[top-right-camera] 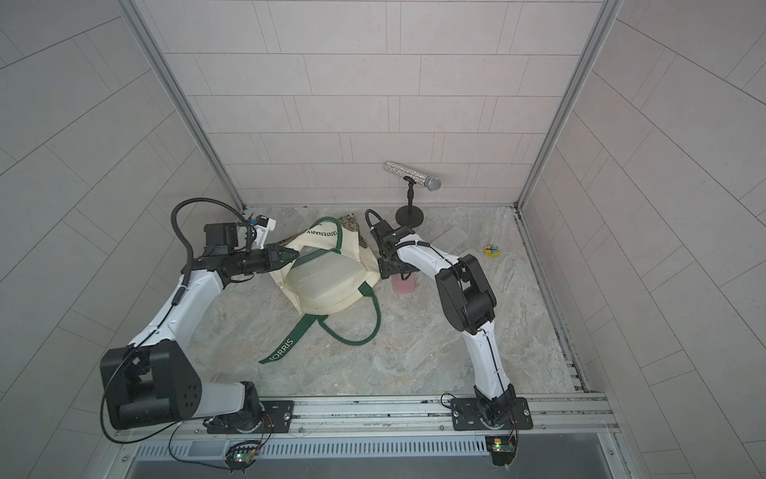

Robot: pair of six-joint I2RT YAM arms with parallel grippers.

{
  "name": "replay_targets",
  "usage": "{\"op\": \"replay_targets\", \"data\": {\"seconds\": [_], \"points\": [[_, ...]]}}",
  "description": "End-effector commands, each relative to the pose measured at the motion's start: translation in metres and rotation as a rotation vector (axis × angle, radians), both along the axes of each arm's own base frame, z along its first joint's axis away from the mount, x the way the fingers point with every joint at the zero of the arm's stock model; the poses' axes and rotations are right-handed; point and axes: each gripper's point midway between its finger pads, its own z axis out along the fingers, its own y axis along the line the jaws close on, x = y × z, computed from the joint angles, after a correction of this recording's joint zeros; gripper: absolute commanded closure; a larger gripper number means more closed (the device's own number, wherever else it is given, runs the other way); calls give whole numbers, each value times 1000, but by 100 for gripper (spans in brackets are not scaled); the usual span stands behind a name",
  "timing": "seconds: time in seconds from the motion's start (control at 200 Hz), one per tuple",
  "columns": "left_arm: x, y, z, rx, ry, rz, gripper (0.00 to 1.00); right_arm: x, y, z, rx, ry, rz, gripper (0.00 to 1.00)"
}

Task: Take out the pencil case from the canvas bag
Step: Place the pencil case at the center of the board.

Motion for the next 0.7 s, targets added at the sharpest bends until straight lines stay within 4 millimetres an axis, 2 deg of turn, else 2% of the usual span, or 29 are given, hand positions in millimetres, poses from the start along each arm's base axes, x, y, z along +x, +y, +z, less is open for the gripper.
{"op": "replay_targets", "data": {"seconds": [0.0, 0.18, 0.36, 0.55, 0.696], "points": [[-5, -6, 24, -35, -80, -39, 100, -2, 7, 27, 100, -67, -22, 1], [-4, -6, 23, -36, -79, -38, 100, -12, 12, 36, 208, -115, -37, 1], [-5, -5, 24, -37, -78, -37, 100, -21, 7, 46, 253, -178, -65, 0], [-4, -5, 23, -37, -76, -34, 100, -29, 4, 74, 315, -311, -82, 1], [-4, -4, 23, -36, -76, -31, 100, -41, 1, 86, 345, -429, -83, 0]]}}
